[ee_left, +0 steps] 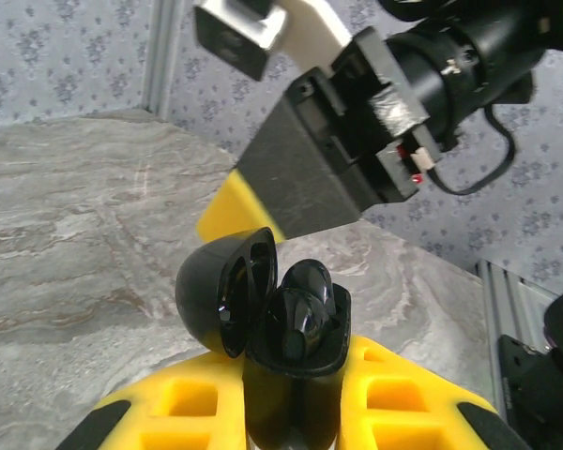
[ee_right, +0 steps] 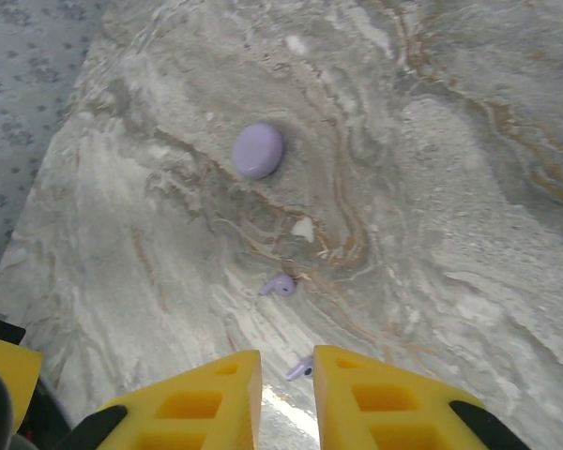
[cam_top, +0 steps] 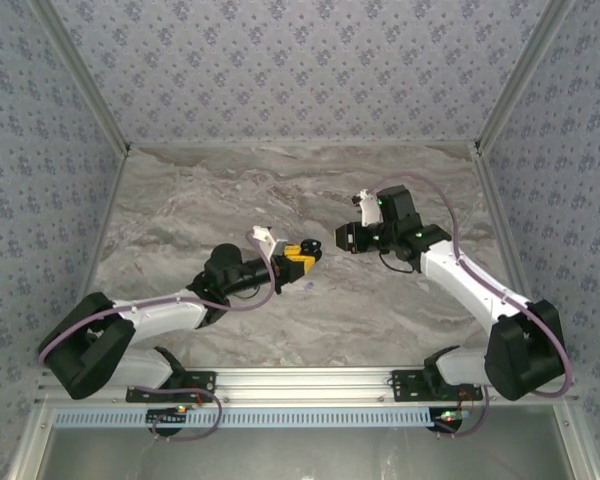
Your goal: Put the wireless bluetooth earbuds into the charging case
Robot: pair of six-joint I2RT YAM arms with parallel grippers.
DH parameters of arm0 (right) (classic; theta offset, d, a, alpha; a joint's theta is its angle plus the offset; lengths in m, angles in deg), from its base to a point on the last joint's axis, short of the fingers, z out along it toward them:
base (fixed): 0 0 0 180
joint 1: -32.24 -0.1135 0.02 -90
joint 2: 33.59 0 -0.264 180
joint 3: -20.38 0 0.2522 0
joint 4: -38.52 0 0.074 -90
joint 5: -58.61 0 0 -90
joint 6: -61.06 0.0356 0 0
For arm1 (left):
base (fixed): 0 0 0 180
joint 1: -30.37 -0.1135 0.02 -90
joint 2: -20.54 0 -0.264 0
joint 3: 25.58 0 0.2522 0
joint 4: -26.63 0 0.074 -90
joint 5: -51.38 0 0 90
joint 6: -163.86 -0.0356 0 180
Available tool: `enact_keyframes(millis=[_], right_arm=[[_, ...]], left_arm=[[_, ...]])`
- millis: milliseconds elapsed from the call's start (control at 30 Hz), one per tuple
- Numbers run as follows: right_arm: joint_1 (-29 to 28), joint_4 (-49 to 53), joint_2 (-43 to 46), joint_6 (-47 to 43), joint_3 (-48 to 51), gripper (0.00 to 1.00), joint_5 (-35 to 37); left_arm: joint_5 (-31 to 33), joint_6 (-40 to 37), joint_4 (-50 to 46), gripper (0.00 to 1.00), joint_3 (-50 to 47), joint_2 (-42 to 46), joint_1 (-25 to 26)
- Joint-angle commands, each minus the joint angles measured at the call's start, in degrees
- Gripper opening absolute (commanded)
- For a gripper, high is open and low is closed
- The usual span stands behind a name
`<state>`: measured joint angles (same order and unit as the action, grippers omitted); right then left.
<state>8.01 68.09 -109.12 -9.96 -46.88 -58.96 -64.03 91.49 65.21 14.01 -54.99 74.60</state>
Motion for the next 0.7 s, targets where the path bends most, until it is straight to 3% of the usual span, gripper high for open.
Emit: enact_keyframes(millis=[0, 300, 667], right_arm=[[0.2, -2.3, -1.6, -0.2, -0.3, 0.19, -6.2], [-0.5, -4.3, -2.9, 0.1, -0.5, 0.16, -11.5], [-2.1, -4.7, -2.6, -0.8, -1.4, 0.16, -16.3]], left_arm=[[-3.8, 0.5, 5.0, 0.16, 1.6, 0.1, -0.2], [-6.2, 3.2, 9.4, 0.15, 1.9, -2.8, -0.2], [-5.8, 3.8, 8.2, 0.16, 3.2, -4.8, -0.1]])
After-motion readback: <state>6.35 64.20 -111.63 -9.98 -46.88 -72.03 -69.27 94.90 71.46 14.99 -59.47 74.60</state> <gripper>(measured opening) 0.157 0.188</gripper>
